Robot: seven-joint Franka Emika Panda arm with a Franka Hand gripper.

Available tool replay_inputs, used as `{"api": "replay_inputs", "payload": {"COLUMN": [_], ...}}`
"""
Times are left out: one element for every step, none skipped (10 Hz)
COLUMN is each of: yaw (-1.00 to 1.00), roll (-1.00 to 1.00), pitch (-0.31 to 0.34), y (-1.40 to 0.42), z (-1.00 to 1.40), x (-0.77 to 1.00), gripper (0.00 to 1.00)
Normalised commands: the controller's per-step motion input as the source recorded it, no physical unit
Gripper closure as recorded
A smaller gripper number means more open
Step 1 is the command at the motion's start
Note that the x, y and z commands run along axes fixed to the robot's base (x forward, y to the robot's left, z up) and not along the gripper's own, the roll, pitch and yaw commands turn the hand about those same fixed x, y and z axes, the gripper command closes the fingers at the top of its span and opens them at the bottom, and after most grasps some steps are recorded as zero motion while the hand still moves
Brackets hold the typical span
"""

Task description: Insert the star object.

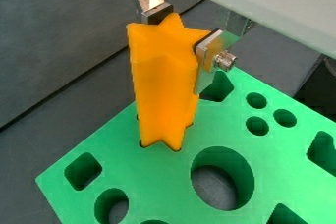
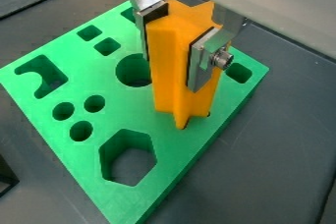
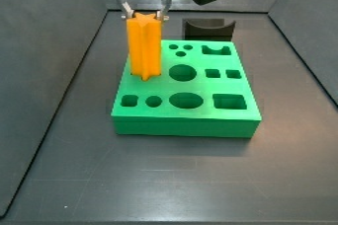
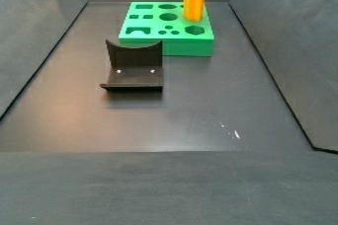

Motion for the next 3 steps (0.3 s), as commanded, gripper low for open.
{"api": "replay_inputs", "payload": {"yaw": [0.0, 0.0, 0.0], "roll": [-0.02, -0.09, 0.0], "pitch": [-0.061, -0.013, 0.0], "y": [0.0, 0.09, 0.0], "z": [0.0, 0.0, 0.0], "x": [0.0, 0.0, 0.0], "gripper": [1.0, 1.0, 1.0]}}
